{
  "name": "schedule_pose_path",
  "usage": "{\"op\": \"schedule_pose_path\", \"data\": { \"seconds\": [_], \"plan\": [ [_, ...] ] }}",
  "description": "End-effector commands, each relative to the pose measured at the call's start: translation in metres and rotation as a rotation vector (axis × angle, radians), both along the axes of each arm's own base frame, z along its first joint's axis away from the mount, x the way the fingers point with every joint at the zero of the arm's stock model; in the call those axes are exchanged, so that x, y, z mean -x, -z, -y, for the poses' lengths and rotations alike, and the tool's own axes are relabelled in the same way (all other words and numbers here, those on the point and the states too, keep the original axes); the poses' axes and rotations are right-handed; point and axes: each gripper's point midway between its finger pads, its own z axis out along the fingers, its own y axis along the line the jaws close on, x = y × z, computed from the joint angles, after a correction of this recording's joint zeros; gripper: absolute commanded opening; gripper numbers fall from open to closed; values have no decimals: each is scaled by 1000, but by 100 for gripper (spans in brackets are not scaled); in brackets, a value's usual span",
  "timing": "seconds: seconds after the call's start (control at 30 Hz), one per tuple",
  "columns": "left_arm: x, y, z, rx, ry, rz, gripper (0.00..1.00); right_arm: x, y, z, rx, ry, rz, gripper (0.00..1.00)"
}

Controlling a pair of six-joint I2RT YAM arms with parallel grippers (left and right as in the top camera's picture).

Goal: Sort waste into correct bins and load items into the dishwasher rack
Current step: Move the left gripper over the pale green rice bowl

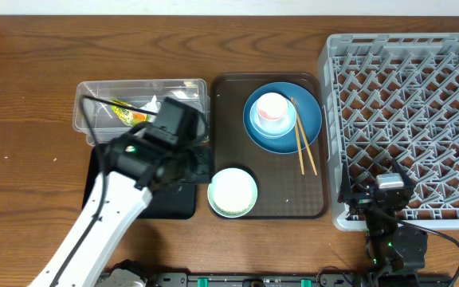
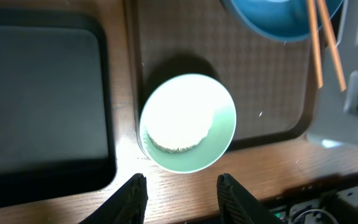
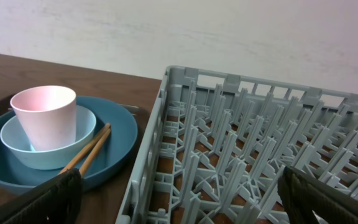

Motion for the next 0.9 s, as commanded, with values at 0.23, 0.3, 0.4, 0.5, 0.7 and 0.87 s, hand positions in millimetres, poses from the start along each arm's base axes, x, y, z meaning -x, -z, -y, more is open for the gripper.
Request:
{"op": "schedule_pose_path", "data": {
  "seconds": [0.23, 0.3, 0.4, 0.5, 0.7, 0.87],
  "plan": [
    [1, 13, 24, -96, 76, 25, 40, 0, 2, -2, 3, -6, -5, 99],
    [-1, 12, 26, -90, 78, 35, 40, 0, 2, -2, 4, -6, -5, 99],
    [-4, 11, 28, -82, 77, 48, 40, 0, 2, -2, 4, -6, -5, 99],
    [-7, 10, 30, -74, 77, 61, 40, 0, 1, -2, 3, -6, -4, 99],
    [-15, 6, 35, -52, 74, 99, 40, 0, 2, -2, 4, -6, -5, 99],
    [-20, 5, 34, -60, 66, 122, 41, 0, 2, -2, 4, -6, -5, 99]
  ]
}}
